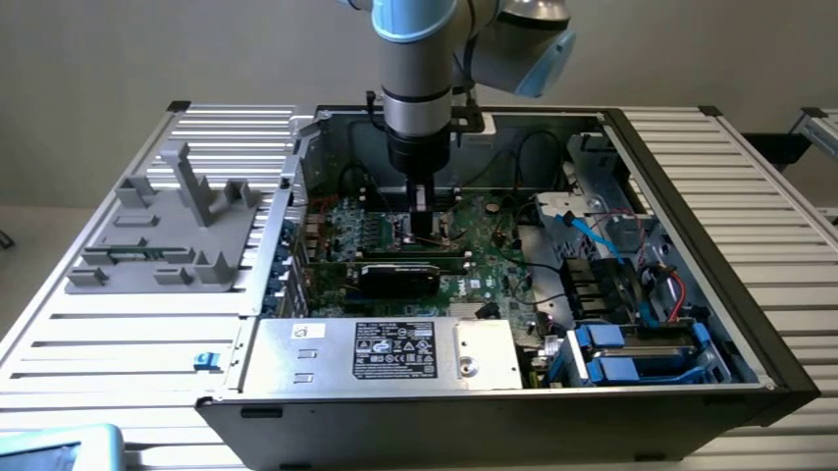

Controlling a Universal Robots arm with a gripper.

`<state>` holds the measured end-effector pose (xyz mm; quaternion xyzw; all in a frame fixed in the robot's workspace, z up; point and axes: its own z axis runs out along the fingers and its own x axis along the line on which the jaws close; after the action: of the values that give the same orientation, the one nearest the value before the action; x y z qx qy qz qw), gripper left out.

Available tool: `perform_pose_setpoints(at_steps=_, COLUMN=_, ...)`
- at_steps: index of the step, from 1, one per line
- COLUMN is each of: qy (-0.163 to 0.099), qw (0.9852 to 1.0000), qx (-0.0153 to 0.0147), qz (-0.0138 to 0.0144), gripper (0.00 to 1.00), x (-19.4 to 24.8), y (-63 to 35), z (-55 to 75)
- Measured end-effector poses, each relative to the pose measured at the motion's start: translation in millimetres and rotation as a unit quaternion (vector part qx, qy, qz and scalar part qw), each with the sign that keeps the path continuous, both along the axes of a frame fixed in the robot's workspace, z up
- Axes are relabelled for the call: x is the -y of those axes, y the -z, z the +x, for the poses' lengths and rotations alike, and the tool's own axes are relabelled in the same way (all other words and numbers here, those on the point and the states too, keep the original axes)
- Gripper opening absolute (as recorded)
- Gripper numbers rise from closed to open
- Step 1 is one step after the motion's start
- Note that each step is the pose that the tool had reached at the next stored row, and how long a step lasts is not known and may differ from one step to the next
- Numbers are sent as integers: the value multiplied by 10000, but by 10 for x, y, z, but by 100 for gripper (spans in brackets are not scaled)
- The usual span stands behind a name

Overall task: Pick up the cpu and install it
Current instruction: 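Place the cpu into insertion slot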

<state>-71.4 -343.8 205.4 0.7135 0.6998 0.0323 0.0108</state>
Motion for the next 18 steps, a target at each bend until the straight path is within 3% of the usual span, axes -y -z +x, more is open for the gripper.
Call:
perform_pose_setpoints(at_steps=8, qy=0, qw=10000, qx=-30, qz=2, gripper=56, x=0, y=27, z=15)
perform_pose_setpoints(at_steps=16, qy=0, qw=10000, qx=-100, qz=2, gripper=56, x=0, y=45, z=41)
perform_pose_setpoints(at_steps=18, qy=1, qw=9999, qx=-104, qz=0, gripper=56, x=1, y=45, z=40)
